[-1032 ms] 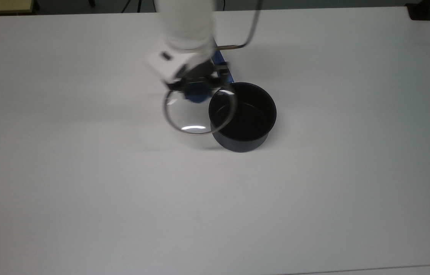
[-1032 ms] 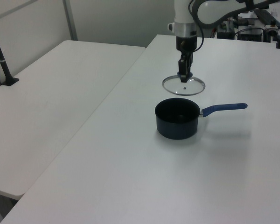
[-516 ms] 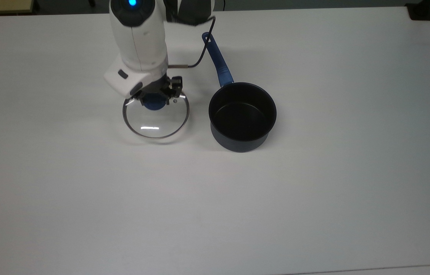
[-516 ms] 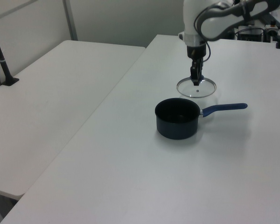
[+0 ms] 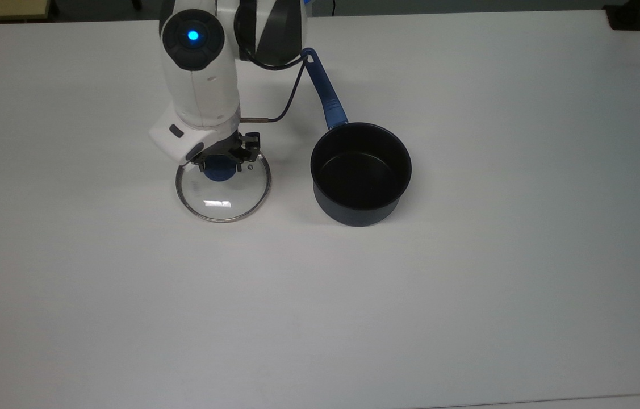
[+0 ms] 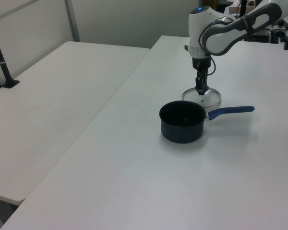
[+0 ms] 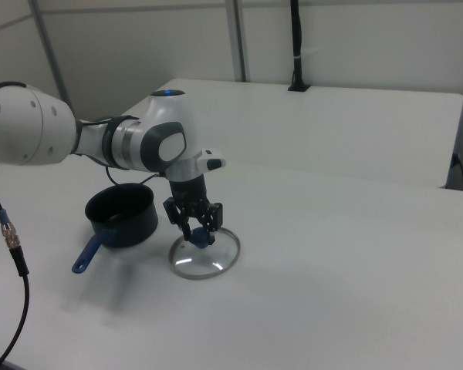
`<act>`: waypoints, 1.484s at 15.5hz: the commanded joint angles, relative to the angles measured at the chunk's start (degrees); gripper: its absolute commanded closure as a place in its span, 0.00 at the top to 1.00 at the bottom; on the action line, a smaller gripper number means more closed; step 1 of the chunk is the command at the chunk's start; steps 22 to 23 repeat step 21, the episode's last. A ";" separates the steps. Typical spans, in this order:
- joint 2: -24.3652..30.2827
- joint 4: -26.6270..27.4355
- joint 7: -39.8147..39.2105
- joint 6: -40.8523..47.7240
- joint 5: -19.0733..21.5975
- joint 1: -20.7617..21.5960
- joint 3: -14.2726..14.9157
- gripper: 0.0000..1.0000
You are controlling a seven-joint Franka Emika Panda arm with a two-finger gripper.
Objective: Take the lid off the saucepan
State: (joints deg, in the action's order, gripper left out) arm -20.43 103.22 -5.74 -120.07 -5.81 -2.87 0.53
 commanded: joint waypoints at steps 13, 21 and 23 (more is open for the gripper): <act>17.96 -3.99 14.70 19.51 -0.26 6.37 0.08 1.00; 21.92 -4.43 14.79 24.98 0.01 8.05 0.35 1.00; 21.92 -4.43 14.79 24.98 0.01 8.05 0.35 1.00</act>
